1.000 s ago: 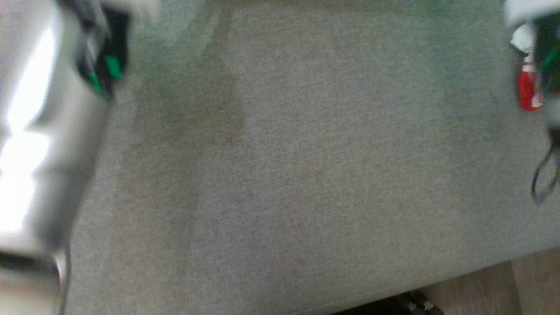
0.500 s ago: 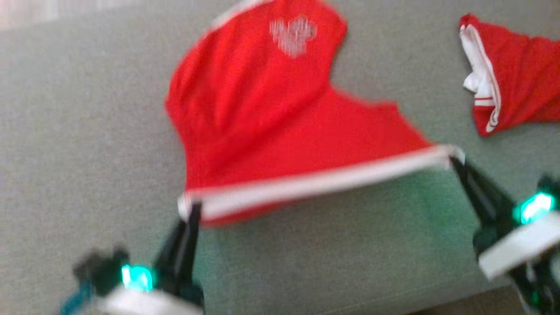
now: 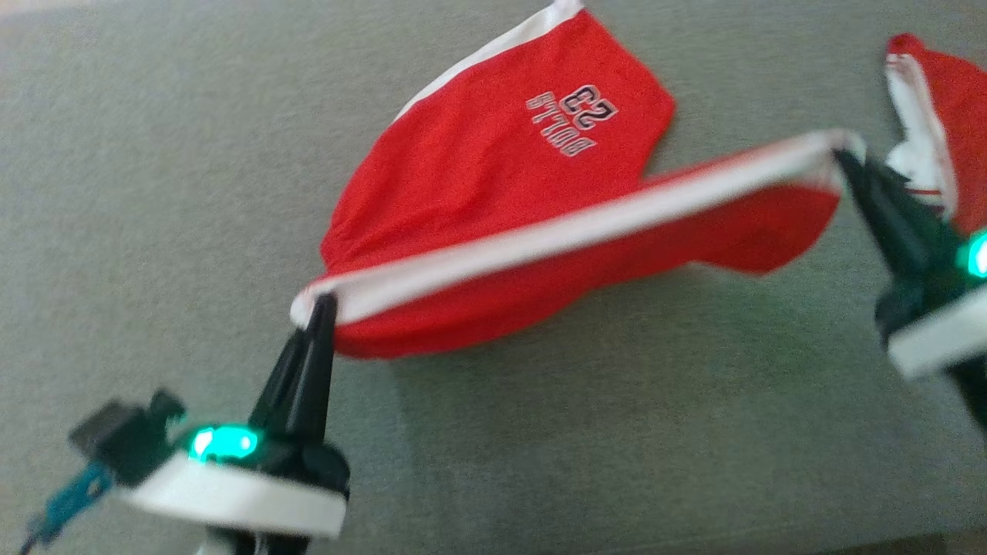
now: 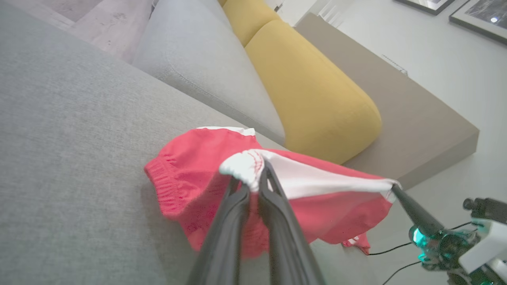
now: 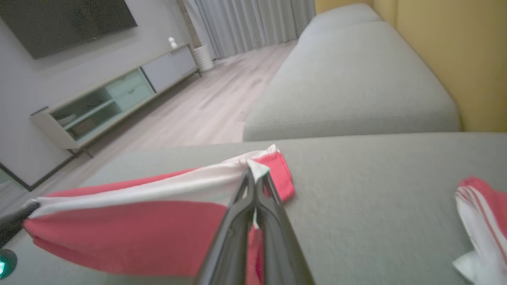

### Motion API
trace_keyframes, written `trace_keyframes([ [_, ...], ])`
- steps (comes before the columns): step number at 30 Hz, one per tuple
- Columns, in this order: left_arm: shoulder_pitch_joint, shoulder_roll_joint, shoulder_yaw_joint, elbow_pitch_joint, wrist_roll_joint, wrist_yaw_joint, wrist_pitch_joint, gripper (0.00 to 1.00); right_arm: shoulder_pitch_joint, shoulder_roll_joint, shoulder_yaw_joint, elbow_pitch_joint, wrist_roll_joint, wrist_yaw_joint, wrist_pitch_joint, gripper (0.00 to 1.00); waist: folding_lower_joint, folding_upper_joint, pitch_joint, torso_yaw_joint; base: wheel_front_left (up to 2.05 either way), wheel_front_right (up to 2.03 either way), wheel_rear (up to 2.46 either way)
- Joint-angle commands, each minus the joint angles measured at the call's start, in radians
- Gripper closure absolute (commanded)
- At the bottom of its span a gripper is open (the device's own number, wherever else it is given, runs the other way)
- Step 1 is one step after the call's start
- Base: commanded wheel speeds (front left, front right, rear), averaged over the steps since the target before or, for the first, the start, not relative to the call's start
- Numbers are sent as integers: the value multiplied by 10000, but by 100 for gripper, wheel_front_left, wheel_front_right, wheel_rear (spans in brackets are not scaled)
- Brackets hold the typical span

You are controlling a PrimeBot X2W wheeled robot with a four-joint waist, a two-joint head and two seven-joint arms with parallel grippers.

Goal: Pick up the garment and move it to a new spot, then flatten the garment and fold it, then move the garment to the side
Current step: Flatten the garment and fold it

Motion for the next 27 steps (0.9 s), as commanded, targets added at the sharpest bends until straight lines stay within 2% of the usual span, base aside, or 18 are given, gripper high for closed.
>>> trace_keyframes([
  [1, -686, 6, 370, 0, 0, 115, 199, 100, -688, -164, 156, 87, 104, -7, 243, 100, -2, -1, 427, 511, 0, 0, 0],
  [5, -2252, -762, 346, 1013, -180, 365, 679, 100, -2619, -24, 555, 1386, 421, -7, 863, 100, -2, -1, 1011, 1247, 0, 0, 0],
  [10, -4256, -1826, -68, 2570, -136, 243, 1166, 100, -4596, 4, 892, 3077, 341, -7, 1068, 100, -2, -1, 1722, 2005, 0, 0, 0],
  [14, -5470, -2517, -155, 4145, 35, 271, 1160, 100, -5861, 203, 1263, 4417, 221, -7, 1045, 100, -2, -1, 2114, 2336, 0, 0, 0],
  [18, -6209, -2957, -279, 5212, 165, 217, 1141, 100, -6894, 376, 1678, 5618, 87, -7, 1002, 100, -2, -1, 2398, 2575, 0, 0, 0],
  [24, -6483, -3218, -555, 5930, 226, 60, 1242, 100, -7580, 410, 2386, 6661, -41, -7, 775, 100, -2, -1, 2498, 2817, 0, 0, 0],
  [25, -6474, -3238, -589, 5986, 202, 7, 1264, 100, -7664, 415, 2526, 6797, -15, -7, 737, 56, -2, -1, 2506, 2820, 0, 0, 0],
  [26, -6446, -3259, -610, 6029, 146, -41, 1302, 100, -7737, 420, 2653, 6892, 35, -7, 693, 18, -2, -1, 2514, 2810, 0, 0, 0],
  [27, -6421, -3254, -645, 6076, 127, -76, 1342, 100, -7793, 399, 2774, 6994, 70, -7, 668, 0, -2, -1, 2501, 2789, 0, 0, 0],
])
